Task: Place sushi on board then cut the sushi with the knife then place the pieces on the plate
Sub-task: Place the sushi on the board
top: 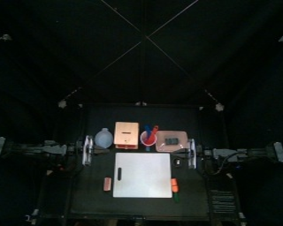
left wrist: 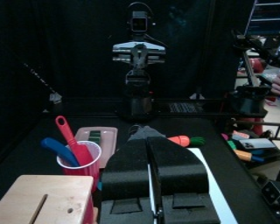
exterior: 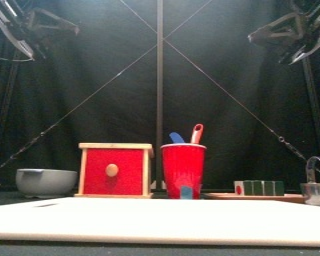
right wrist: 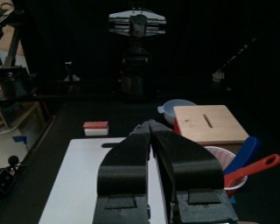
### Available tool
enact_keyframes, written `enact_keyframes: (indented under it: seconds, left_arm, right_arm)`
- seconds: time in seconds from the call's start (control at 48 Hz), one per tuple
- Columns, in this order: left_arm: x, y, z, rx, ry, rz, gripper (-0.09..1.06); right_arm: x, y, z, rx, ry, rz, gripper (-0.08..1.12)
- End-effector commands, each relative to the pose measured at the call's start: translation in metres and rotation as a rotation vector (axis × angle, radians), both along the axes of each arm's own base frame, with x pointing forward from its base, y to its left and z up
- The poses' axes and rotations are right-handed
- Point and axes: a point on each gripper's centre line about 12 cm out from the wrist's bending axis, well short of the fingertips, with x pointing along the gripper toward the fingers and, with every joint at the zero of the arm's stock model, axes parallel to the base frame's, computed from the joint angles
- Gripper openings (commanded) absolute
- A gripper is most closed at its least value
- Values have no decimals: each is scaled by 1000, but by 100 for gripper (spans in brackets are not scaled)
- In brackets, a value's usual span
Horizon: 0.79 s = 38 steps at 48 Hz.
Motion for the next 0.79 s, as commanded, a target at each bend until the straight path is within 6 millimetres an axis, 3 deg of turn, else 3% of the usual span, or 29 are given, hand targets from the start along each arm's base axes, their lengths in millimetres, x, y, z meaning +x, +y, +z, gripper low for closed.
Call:
enact_keyframes:
  seconds: [0.021, 0.292, 0.438, 0.604, 0.792]
  left_arm:
    - [8, 0, -2, -3, 5, 2, -6]
    - [27, 1, -19, 16, 78, 3, -1]
    - [36, 3, -27, 25, 121, 11, -1]
    - [42, 7, -36, 22, 161, 26, -1]
    - [45, 10, -43, 16, 188, 36, -1]
  right_arm:
    - [3, -5, -2, 18, 17, -25, 3]
    - [1, -47, -22, 127, 251, -233, 6]
    - [-5, -73, -28, 184, 384, -359, 15]
    - [-11, -96, -39, 246, 543, -467, 36]
    - [-8, -107, -56, 279, 684, -495, 63]
